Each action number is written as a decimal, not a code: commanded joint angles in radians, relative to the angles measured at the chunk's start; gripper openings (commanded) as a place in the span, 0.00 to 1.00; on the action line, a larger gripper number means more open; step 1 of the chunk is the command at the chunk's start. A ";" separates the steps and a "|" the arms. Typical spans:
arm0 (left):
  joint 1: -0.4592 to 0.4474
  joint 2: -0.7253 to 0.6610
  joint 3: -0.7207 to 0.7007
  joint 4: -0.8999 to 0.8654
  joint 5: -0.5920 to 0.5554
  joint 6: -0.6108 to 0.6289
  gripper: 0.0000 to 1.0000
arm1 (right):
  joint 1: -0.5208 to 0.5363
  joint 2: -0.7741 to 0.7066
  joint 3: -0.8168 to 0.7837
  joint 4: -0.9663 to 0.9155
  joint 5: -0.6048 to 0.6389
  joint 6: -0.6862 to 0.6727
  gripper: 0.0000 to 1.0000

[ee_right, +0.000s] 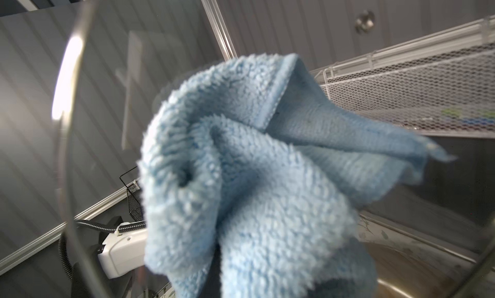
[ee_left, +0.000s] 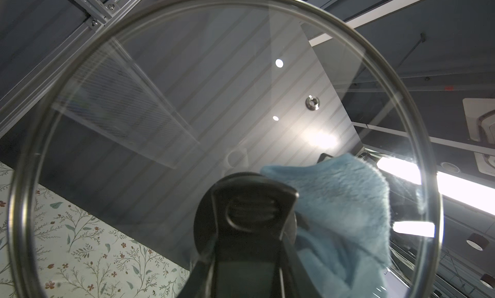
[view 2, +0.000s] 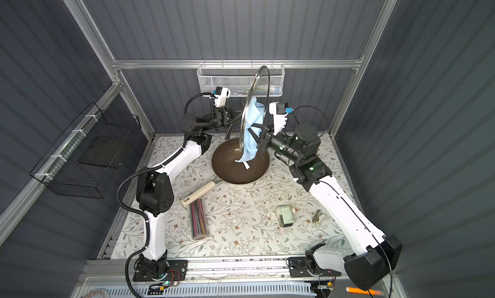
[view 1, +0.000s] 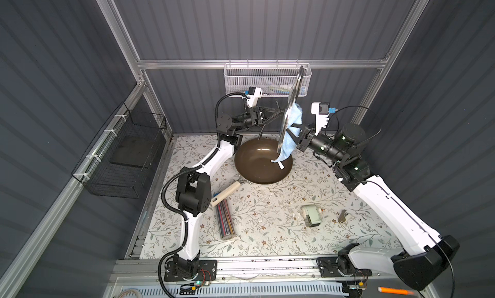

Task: Wipe the pot lid with a cloth
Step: Wipe the pot lid.

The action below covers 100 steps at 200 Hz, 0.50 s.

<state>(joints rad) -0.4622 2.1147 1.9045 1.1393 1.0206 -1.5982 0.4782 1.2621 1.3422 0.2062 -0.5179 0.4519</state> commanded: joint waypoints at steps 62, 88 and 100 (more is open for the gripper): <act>-0.055 -0.055 -0.032 0.220 -0.041 -0.062 0.00 | -0.021 0.131 0.236 0.022 -0.034 -0.146 0.00; -0.059 -0.086 -0.042 0.240 -0.039 -0.065 0.00 | -0.090 0.181 0.253 0.033 -0.010 -0.114 0.00; -0.061 -0.099 -0.047 0.245 -0.040 -0.063 0.00 | -0.127 0.208 0.253 0.050 -0.014 -0.075 0.00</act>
<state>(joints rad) -0.4858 2.1139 1.8435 1.2190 0.9989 -1.6772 0.4118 1.4078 1.5841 0.2249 -0.5522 0.3367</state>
